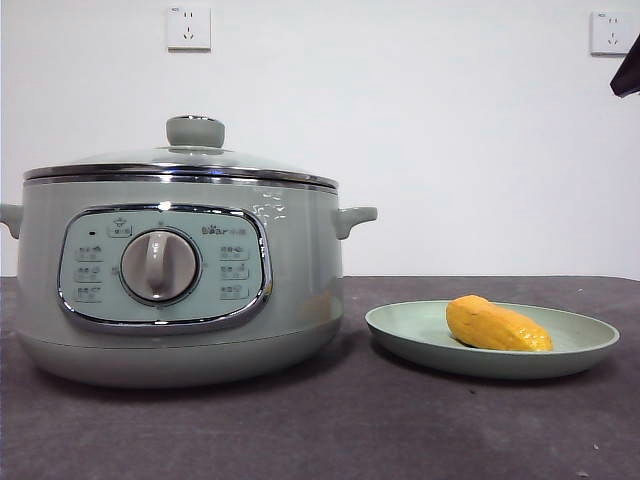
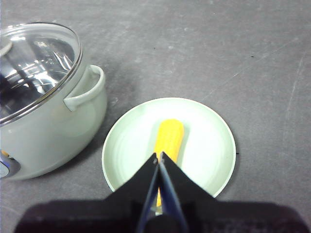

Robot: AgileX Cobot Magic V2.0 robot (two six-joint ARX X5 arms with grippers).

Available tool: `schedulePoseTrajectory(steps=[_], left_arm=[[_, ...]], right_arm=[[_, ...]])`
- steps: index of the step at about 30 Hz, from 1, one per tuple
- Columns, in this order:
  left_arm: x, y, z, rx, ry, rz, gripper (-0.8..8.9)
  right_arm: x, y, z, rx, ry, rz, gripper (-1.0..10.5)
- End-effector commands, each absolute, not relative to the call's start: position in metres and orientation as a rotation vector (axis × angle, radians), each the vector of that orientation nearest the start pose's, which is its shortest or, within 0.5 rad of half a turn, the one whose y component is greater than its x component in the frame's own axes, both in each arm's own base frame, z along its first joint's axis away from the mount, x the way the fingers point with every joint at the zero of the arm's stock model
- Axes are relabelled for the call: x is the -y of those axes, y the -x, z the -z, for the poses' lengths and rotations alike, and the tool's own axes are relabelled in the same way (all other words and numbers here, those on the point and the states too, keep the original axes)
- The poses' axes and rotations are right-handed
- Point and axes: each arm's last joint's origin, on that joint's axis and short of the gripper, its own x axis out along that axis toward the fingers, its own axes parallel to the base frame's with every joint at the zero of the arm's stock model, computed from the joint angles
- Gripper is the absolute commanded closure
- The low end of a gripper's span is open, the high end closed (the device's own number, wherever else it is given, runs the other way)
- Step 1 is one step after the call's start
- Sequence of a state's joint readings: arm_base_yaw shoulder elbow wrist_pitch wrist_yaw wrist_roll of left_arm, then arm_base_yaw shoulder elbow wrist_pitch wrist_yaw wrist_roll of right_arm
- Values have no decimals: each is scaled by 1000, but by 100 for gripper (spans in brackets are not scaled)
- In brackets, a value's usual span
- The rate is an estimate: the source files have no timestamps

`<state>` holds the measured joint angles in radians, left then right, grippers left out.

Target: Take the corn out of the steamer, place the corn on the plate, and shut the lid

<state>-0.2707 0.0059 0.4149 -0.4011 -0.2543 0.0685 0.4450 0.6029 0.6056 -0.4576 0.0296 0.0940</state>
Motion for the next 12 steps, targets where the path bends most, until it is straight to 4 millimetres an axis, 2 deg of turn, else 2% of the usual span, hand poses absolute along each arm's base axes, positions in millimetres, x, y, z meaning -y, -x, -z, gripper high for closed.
schedulePoseTrajectory(steps=[1, 7, 12], left_arm=[[8, -68, -231, -35, -86, 12, 817], [5, -87, -186, -97, -78, 18, 817], [2, -93, -161, -167, -57, -21, 817]], right_arm=[[-57, -122, -269, -470, 9, -382, 945], [-57, -122, -269, -471, 9, -381, 945], [-57, -122, -269, -471, 10, -381, 945]])
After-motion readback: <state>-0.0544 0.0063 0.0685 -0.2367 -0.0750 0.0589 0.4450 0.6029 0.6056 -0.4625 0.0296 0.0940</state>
